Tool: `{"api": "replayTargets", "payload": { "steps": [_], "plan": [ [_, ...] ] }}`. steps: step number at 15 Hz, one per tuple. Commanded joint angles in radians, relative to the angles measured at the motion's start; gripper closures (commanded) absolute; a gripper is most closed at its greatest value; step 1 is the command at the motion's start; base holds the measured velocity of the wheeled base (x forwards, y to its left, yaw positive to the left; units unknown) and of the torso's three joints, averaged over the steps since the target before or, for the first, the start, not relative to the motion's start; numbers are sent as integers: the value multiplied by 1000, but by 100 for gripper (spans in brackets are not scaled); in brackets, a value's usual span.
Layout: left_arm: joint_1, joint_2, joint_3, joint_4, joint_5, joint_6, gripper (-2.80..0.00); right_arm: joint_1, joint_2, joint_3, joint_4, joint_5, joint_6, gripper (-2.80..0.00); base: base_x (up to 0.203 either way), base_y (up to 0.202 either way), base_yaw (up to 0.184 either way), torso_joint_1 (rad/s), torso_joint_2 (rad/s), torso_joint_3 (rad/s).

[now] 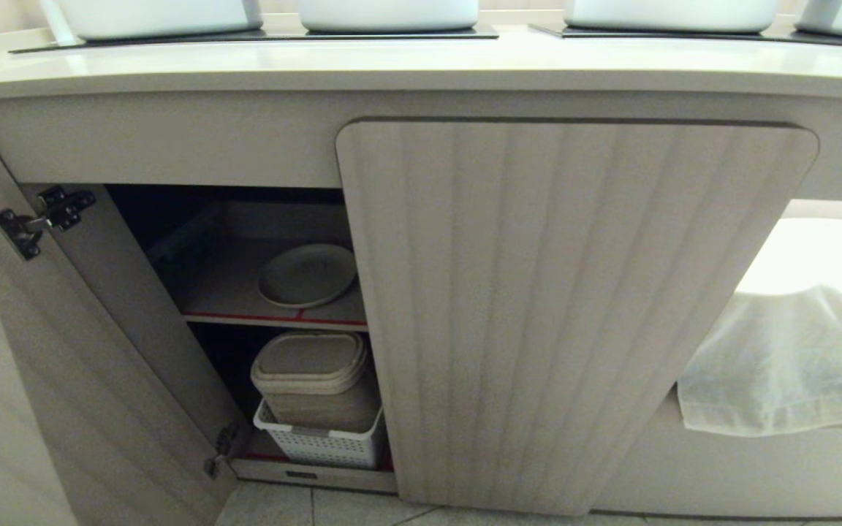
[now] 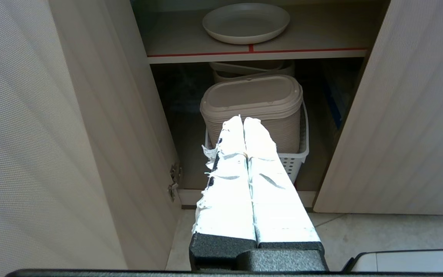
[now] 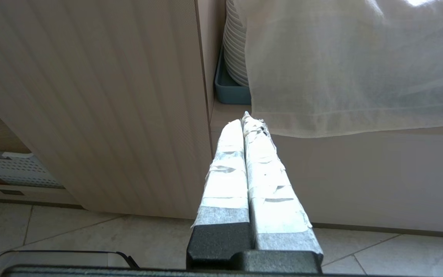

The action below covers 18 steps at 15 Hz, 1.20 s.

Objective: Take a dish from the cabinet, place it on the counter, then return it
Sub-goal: Close the cabinet door

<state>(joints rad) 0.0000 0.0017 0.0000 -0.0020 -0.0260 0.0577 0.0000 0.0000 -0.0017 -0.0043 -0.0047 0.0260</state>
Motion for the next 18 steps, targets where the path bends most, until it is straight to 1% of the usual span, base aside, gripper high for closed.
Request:
{"api": "replayTargets", "payload": {
  "steps": [1,4,5,18],
  "plan": [
    [0,1,0,-1,0,1,0,0,0,0,0,0,0,0,0,0,0,0,0,0],
    [0,1,0,-1,0,-1,0,0,1,0,0,0,0,0,0,0,0,0,0,0],
    [0,1,0,-1,0,-1,0,0,1,0,0,0,0,0,-126,0,-3,12,2,-2],
    [0,1,0,-1,0,-12,0,0,1,1,0,0,0,0,-193,0,-1,2,2,3]
  ]
}}
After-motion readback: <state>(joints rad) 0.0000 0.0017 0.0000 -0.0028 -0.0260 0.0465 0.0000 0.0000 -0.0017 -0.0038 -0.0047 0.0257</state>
